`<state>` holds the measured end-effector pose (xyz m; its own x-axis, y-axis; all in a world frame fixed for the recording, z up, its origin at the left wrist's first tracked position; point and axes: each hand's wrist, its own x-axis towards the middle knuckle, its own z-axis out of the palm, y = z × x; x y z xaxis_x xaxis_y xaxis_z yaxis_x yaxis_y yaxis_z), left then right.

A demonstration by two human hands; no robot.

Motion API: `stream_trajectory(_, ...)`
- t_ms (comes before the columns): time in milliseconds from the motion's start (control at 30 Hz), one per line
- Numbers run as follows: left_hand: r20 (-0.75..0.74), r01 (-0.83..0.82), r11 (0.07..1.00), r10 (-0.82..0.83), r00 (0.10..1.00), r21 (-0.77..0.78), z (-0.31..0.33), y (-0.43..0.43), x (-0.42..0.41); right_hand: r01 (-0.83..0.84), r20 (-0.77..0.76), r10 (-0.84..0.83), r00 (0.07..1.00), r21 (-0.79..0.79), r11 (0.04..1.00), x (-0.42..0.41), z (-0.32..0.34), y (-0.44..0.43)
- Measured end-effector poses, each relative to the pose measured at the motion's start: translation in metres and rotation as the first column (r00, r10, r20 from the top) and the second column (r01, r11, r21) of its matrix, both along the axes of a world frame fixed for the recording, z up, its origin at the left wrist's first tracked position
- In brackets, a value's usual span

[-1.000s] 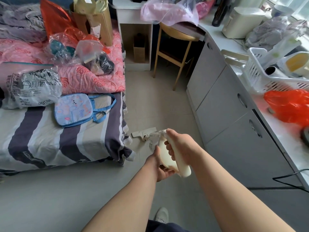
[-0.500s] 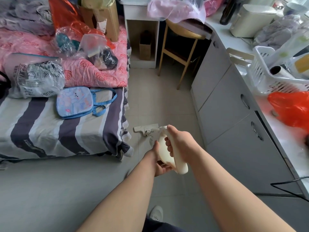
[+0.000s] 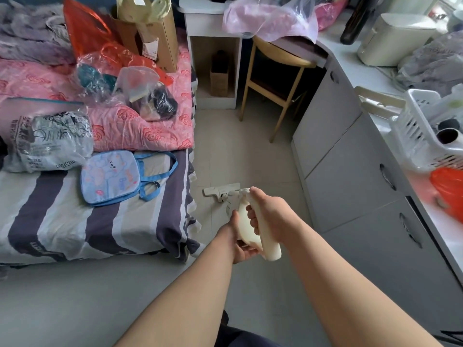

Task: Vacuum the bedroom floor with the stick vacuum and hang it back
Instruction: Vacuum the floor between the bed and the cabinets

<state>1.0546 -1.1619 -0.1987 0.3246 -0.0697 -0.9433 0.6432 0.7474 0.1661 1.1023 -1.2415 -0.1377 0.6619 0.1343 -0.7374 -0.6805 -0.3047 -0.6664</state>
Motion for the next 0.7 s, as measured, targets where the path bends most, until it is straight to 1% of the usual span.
stream_trajectory(167, 0.005, 0.003, 1.000, -0.003, 1.000, -0.017, 0.001, 0.028, 0.033, -0.020, -0.013, 0.021, 1.000, 0.012, 1.000, 0.034, 0.006, 0.027)
stream_trajectory(333, 0.007, -0.035, 0.998, 0.035, 0.999, -0.057, -0.001, 0.048, 0.060, -0.011, -0.029, 0.011, 1.000, 0.005, 1.000, 0.063, 0.002, 0.046)
stream_trajectory(700, -0.004, -0.041, 0.999, 0.041, 0.999, -0.034, -0.011, 0.087, 0.099, -0.011, -0.042, 0.013, 0.999, 0.060, 0.998, 0.099, -0.012, 0.083)
